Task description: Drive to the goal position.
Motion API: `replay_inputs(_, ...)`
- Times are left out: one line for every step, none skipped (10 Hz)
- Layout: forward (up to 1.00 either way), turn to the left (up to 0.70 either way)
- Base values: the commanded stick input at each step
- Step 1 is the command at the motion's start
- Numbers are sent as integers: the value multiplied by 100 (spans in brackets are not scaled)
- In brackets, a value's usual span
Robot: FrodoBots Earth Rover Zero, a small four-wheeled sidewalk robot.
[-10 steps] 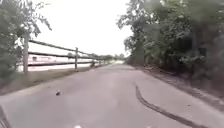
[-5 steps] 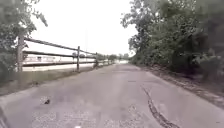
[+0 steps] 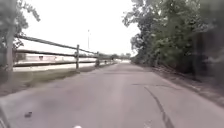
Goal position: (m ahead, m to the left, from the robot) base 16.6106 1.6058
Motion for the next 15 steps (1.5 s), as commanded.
replay_inputs(100, -12)
replay_inputs(100, -12)
replay_inputs(100, -12)
replay_inputs(100, -12)
replay_inputs(100, -12)
replay_inputs(100, -12)
replay_inputs(100, -12)
replay_inputs(100, -11)
replay_inputs(100, -9)
replay_inputs(100, -7)
replay_inputs(100, -7)
replay_inputs(100, -7)
replay_inputs(100, -7)
replay_inputs(100, -7)
replay_inputs(100, -7)
